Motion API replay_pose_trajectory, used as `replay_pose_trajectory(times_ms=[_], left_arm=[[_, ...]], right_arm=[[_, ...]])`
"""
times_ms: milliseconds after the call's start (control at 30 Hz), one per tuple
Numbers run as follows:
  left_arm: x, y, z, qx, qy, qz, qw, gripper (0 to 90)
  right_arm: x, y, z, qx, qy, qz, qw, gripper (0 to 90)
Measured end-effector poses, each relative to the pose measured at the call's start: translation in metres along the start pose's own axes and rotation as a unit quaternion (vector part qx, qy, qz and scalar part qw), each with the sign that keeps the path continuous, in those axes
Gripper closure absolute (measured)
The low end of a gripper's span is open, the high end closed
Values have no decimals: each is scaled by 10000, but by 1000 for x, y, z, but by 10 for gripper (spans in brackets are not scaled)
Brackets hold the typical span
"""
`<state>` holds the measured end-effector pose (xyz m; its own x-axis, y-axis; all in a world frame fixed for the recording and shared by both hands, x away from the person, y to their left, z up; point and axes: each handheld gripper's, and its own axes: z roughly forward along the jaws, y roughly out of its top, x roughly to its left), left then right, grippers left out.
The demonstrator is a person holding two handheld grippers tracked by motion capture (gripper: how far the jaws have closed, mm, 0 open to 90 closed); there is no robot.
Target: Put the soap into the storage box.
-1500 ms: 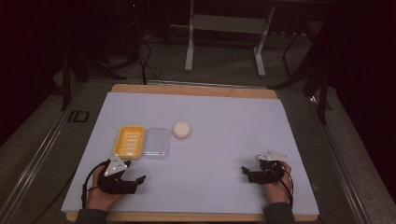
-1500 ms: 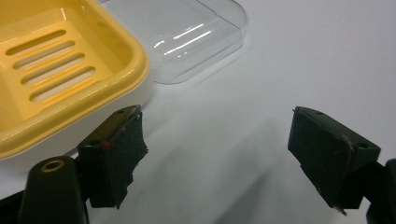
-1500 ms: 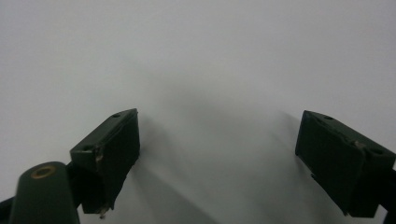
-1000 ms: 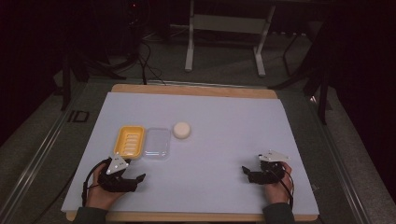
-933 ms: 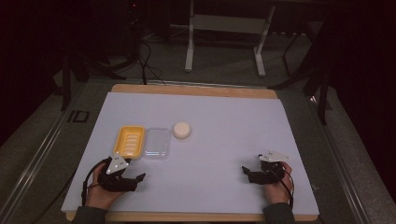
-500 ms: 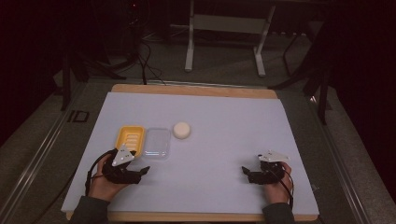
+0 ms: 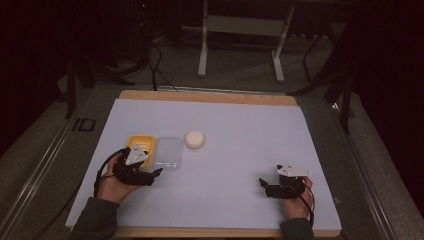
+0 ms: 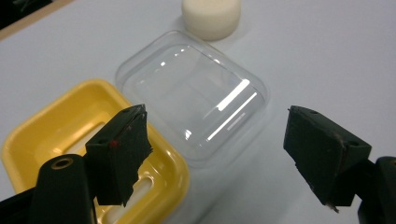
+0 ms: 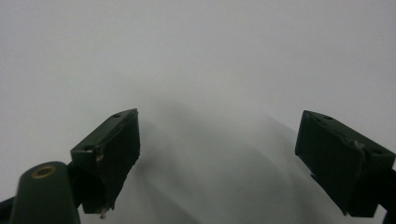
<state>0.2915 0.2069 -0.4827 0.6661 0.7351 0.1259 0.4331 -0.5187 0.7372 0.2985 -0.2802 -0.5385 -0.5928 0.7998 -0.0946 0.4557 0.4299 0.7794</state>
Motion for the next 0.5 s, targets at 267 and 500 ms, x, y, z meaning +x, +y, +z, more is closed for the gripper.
replay_pose_trajectory(times_ms=[267, 500], left_arm=[[8, 15, 4, 140, -27, 97, 9999, 226], [14, 25, 7, 256, -38, 182, 9995, 226]], right_arm=[[1, 0, 0, -4, -12, -3, 10000, 139], [1, 0, 0, -10, -14, -4, 10000, 139]])
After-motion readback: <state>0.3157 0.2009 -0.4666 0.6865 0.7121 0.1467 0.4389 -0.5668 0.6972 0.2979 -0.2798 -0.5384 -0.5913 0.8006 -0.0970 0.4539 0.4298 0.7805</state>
